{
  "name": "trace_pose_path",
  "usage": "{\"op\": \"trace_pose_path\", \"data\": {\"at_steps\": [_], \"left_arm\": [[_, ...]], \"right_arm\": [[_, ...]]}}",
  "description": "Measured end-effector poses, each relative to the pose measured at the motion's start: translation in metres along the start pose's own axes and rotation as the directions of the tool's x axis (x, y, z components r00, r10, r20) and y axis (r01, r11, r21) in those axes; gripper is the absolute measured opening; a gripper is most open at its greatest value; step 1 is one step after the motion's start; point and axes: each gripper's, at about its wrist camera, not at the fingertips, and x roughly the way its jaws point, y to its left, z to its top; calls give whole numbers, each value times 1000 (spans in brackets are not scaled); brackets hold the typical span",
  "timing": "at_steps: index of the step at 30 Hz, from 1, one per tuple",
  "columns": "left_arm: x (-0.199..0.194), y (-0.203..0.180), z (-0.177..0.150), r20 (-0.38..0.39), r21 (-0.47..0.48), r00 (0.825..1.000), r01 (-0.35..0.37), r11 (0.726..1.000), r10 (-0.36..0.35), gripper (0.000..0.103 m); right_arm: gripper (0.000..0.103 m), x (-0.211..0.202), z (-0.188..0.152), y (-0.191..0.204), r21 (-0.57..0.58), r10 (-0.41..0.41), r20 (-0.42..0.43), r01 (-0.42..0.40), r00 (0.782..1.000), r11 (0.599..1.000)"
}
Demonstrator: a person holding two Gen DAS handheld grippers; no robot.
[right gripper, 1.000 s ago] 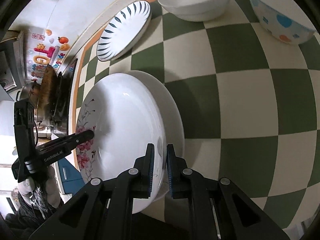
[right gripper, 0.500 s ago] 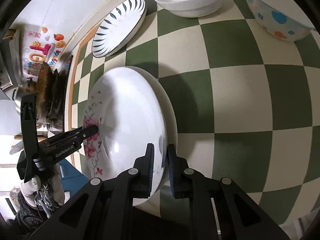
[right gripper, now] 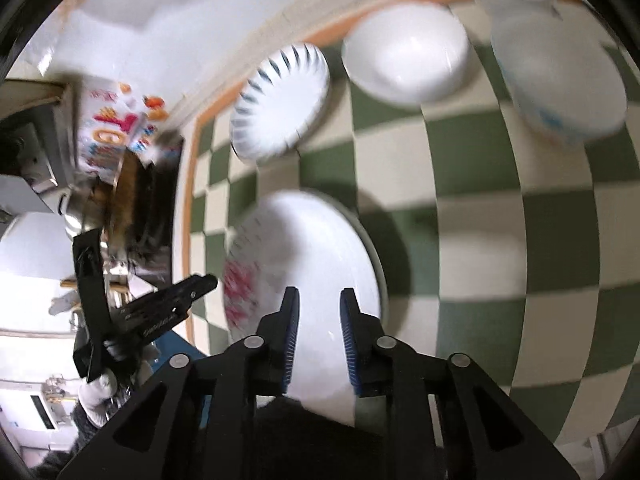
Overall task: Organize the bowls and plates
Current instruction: 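Open both tools off the stack and grip the blue-striped plate rim, then carry the blue-striped plate with both tools and lower it onto the white plates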
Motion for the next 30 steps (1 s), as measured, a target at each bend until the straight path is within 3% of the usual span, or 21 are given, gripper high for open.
{"op": "trace_pose_path", "data": {"at_steps": [2,6,15,18,20,24,30], "left_arm": [[-12,9,31,17,-33,1000,26,999,-25,29],[1,24,88,15,-64,998,62,996,-61,29],[75,31,192,-72,67,996,58,996,-53,29],[96,28,215,-97,97,993,70,993,-61,29],[106,24,226,-100,120,993,80,990,-68,29],[117,9,241,-106,188,989,119,975,-100,29],[116,-4,248,-90,250,992,103,963,-83,26]], "right_arm": [[40,2,21,6,28,7,28,-8,1000,1000],[40,25,69,15,95,11,64,-17,998,995],[40,95,139,21,177,-169,33,161,985,971],[40,112,148,14,217,-195,21,186,981,958],[28,118,154,15,227,-210,42,195,977,954],[28,123,163,24,218,-251,56,233,966,948],[28,136,169,37,183,-334,21,325,942,928]]}}
